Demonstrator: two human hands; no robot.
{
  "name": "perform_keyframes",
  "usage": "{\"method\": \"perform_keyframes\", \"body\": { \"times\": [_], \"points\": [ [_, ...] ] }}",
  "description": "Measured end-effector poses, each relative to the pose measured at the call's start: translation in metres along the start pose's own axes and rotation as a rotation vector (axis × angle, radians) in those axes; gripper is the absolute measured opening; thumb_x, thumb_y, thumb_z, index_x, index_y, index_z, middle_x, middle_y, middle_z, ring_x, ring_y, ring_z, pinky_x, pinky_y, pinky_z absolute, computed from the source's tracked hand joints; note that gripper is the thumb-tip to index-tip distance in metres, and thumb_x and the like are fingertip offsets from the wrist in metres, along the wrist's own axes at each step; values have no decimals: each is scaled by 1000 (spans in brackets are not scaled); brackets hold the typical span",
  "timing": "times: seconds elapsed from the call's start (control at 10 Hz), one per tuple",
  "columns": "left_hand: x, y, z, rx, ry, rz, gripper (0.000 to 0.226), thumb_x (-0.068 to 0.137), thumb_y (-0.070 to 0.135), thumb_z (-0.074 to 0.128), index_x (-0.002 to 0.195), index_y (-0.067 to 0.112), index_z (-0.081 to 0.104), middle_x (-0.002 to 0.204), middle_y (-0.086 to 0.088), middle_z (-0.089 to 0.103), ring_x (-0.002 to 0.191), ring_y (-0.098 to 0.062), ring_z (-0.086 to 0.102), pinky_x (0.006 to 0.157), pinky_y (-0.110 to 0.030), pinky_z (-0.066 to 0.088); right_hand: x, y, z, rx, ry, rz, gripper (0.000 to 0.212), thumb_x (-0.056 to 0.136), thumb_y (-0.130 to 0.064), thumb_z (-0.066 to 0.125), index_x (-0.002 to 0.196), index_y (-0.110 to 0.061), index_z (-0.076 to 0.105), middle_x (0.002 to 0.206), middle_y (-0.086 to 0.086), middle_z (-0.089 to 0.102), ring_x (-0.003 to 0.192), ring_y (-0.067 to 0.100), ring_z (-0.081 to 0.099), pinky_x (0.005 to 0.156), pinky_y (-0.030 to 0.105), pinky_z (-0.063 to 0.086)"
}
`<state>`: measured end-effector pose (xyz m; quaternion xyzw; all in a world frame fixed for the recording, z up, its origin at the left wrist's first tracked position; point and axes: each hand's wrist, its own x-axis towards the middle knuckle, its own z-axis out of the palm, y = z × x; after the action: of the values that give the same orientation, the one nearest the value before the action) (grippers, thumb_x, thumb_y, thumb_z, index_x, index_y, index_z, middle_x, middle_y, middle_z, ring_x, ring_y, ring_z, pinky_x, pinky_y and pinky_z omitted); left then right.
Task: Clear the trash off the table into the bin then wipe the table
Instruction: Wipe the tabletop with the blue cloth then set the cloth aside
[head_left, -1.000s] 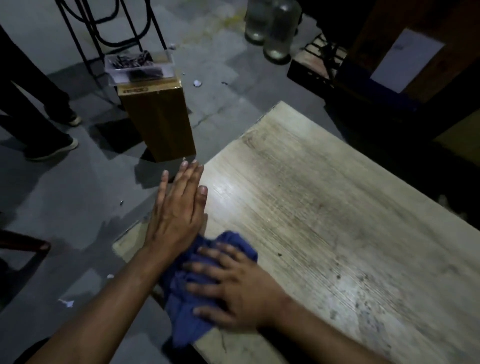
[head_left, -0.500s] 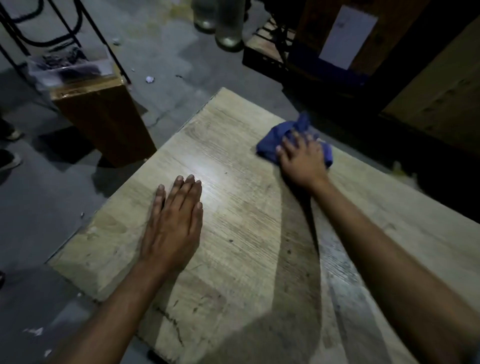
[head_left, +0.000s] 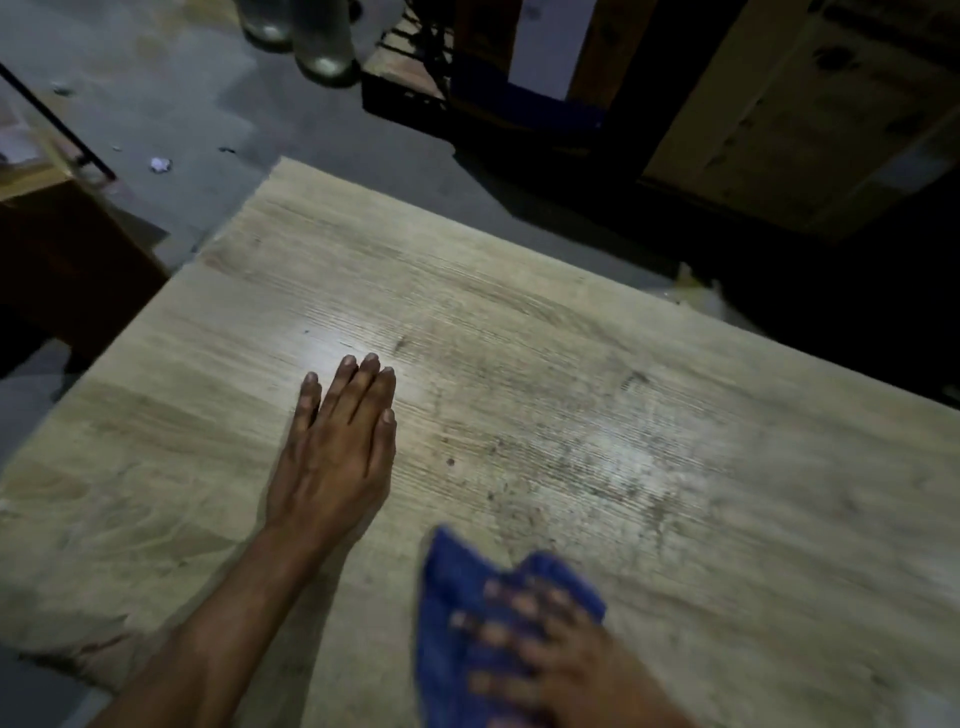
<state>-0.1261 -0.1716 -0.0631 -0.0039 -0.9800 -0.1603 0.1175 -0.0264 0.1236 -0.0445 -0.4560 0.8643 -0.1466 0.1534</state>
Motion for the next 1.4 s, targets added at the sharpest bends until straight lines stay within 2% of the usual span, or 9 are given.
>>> {"method": "perform_keyframes", "body": {
  "times": [0.1,0.3,0.5,0.7,0.8,0.9,1.0,1.1,1.4],
  "points": [
    [-1,24,6,0,-41,23,56,113,35,33,166,21,45,177,1,35,168,-17,21,137,-51,10,-18,85,-40,-177,181,5,38,108,-52,57,135,-31,72,169,-1,43,158,31,37,127,56,29],
    [-8,82,17,6,-79,57,57,114,37,30,168,24,41,179,3,30,169,-15,16,138,-49,6,57,222,-111,-161,301,694,60,109,-60,26,158,-34,49,175,-8,29,163,26,21,130,56,19],
    [-25,131,25,90,-48,-33,58,112,30,31,168,16,39,178,-5,32,168,-26,22,137,-54,11,57,135,-73,-181,279,594,53,106,-42,38,157,-30,52,175,0,30,164,35,18,133,57,6],
    [-45,157,36,111,106,-88,51,112,24,37,157,7,54,168,-16,48,160,-34,40,133,-60,22,-111,-14,24,-141,336,479,41,97,-55,51,134,-44,66,164,-11,49,158,27,39,124,56,29],
    [-53,173,36,80,53,-95,55,113,30,32,160,9,51,171,-15,44,163,-32,36,135,-58,17,-189,-10,64,192,510,636,58,87,-62,14,100,-41,67,111,-14,81,136,11,64,111,51,42],
    [-56,190,33,13,-5,-101,58,111,36,31,159,12,53,171,-12,44,163,-27,34,136,-54,14,-361,4,73,29,-51,912,73,109,-64,14,113,-34,80,150,-4,59,149,30,44,127,48,15],
    [-58,195,31,-18,-30,-91,59,110,38,32,158,13,54,171,-11,44,162,-28,35,135,-52,16,-448,37,47,-185,180,1200,70,112,-51,25,125,-8,79,165,10,38,147,45,44,127,56,22],
    [-58,192,28,-2,-46,-74,56,110,36,35,158,14,53,171,-12,44,161,-29,37,133,-53,19,-420,47,34,-191,419,1499,58,109,-45,37,135,-4,71,164,20,47,152,48,39,120,64,31],
    [-59,188,27,12,-4,-7,51,112,35,38,155,14,56,168,-12,49,159,-29,40,133,-54,20,-177,-40,35,-21,506,1033,54,107,-62,42,146,-32,65,168,-1,45,162,36,26,129,60,19]
  ]
}}
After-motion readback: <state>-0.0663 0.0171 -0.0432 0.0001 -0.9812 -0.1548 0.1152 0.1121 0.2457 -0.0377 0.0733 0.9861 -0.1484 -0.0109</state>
